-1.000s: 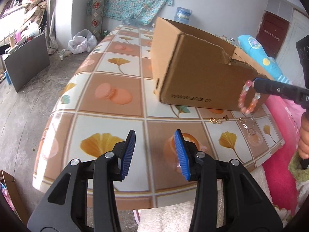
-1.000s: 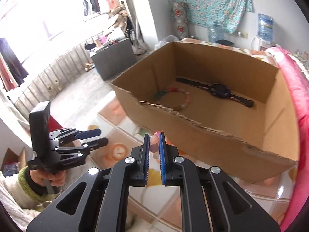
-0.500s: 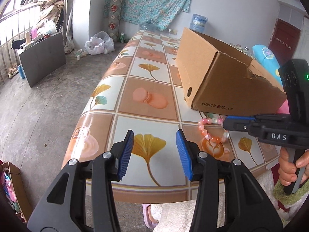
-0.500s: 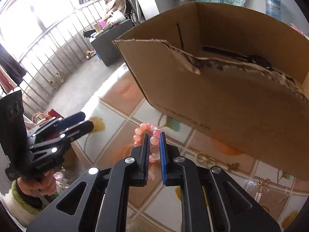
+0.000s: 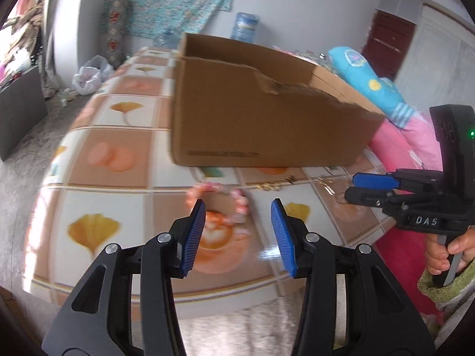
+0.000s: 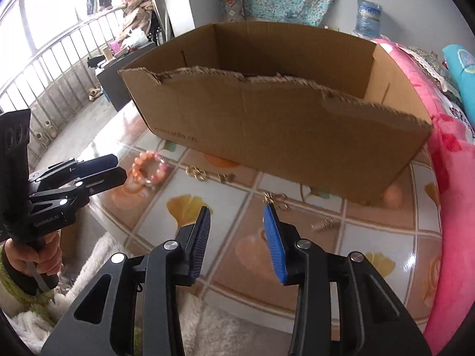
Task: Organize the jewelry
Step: 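Move the left tool toward the gold charms beside the box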
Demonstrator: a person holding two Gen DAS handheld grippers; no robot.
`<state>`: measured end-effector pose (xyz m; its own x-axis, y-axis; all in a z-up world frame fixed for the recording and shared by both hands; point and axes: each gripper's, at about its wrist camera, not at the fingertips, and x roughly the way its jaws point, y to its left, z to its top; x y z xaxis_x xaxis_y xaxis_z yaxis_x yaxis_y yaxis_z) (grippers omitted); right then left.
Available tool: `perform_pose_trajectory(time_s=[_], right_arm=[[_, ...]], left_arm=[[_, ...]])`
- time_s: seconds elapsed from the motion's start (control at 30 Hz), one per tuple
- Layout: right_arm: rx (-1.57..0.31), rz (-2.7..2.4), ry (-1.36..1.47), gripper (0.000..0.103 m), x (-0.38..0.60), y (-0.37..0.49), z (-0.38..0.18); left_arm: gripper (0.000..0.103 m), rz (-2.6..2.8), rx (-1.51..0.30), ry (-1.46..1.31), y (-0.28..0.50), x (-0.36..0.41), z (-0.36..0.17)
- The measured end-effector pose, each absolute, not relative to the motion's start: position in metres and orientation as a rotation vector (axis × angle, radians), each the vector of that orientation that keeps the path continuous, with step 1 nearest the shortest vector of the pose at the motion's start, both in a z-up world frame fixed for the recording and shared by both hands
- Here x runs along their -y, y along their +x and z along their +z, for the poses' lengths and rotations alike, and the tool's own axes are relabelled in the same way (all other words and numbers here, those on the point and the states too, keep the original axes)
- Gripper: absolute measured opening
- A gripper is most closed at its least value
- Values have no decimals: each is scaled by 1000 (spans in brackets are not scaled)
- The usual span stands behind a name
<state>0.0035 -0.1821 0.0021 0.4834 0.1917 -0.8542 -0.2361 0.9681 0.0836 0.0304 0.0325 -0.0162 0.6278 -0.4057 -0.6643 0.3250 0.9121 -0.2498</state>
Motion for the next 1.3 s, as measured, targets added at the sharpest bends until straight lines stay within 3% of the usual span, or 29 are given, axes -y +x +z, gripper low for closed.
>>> perform_pose_trajectory(time_s=[0.57, 1.07, 1.3], right_arm=[[-1052, 195, 12, 29, 215, -3, -24], [-1023, 79, 115, 30, 237, 23, -30], [-993, 82, 107, 36, 227, 32, -33]], left_arm=[[44, -506, -864, -37, 37, 23, -34], [44, -659, -873, 8, 35, 56, -37], [43, -696, -880, 3, 42, 65, -38]])
